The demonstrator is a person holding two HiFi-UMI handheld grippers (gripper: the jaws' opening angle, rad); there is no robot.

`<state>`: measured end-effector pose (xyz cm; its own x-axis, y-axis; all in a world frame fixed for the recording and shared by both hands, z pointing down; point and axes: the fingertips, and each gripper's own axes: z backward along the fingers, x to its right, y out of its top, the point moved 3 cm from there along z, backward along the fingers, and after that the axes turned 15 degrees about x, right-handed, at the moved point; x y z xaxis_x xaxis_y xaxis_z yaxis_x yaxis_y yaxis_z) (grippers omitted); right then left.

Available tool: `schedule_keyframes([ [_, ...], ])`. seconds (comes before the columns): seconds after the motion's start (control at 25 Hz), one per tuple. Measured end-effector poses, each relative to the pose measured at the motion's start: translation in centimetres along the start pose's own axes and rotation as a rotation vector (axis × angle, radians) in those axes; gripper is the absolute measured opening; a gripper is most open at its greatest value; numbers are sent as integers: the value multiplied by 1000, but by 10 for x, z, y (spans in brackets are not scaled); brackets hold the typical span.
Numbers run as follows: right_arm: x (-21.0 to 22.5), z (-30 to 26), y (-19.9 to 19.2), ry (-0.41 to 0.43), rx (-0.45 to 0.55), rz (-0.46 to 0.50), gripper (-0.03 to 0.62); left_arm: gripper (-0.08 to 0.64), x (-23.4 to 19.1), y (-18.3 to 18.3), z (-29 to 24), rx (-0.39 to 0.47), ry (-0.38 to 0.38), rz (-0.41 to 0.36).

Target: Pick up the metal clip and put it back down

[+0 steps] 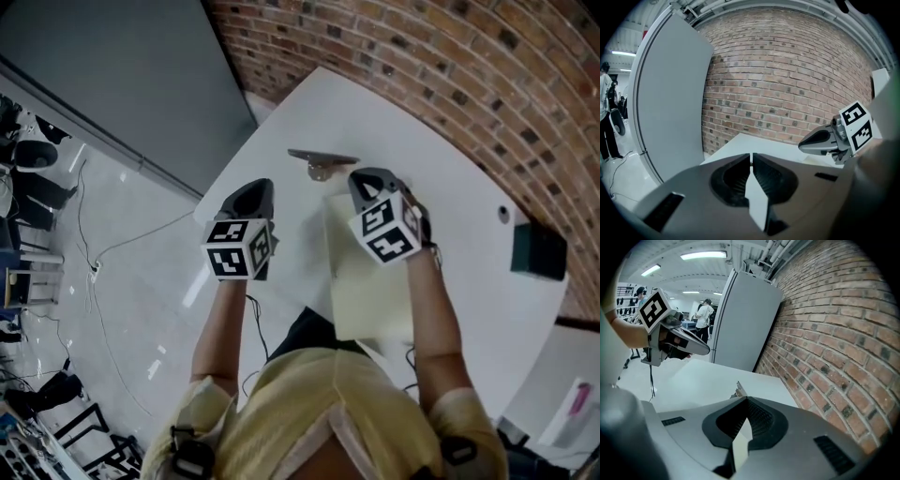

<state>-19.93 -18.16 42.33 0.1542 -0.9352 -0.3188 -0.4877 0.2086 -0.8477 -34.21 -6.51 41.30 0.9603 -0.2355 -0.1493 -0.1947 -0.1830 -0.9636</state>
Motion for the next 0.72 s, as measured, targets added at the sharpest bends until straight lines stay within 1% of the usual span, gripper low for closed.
schedule_keyframes([
  [0.2, 1, 22, -3, -55, 21, -45, 3, 17, 11, 0, 12, 5, -3, 0],
  [0.4, -1, 40, 5, -104, 42, -102, 3, 17, 18, 6, 24, 25, 2, -2],
  [0.52, -5, 48, 5, -121, 54, -133, 3, 17, 26, 8, 29, 37, -6, -1],
  [0.72, -12, 59, 6, -143, 67, -157, 3, 17, 35, 9, 40, 51, -12, -10],
])
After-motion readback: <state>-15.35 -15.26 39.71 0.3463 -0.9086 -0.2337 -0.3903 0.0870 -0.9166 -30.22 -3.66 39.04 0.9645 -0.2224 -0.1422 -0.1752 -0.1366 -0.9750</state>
